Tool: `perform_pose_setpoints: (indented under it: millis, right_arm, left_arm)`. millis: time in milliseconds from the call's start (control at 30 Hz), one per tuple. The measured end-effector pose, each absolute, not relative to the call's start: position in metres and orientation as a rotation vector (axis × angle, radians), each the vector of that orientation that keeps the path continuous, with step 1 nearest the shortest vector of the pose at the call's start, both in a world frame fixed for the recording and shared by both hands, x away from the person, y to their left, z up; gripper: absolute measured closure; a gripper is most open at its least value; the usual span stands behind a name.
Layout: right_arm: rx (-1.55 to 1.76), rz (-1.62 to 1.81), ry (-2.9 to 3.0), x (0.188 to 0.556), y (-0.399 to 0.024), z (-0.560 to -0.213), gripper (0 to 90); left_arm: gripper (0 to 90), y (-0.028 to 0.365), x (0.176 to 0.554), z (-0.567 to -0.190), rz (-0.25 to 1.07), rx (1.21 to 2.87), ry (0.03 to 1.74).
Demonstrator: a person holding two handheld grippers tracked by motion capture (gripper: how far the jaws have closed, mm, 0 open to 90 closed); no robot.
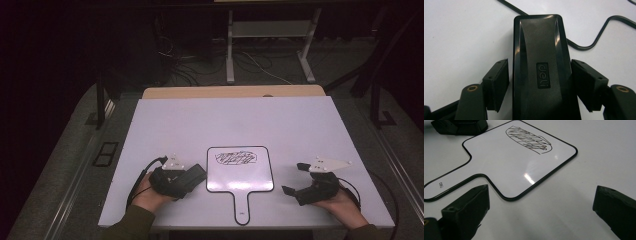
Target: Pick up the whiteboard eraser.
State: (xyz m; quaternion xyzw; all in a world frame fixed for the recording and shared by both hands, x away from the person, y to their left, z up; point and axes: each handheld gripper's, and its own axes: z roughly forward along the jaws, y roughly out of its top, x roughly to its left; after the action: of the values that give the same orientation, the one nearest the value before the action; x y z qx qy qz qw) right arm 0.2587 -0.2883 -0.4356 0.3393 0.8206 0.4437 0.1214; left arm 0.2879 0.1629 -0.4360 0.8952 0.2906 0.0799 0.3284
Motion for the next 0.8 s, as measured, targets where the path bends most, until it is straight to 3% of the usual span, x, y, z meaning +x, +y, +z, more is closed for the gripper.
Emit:
perform_pose_setpoints:
  millis: [800]
  right_arm:
    - [0.987, 1.282, 2.401, 0.2582, -0.2874, -0.4360, 0.0]
  left_arm:
    - [38.4, 0.1647, 0.2918, -0.4360, 0.145, 2.333, 0.786]
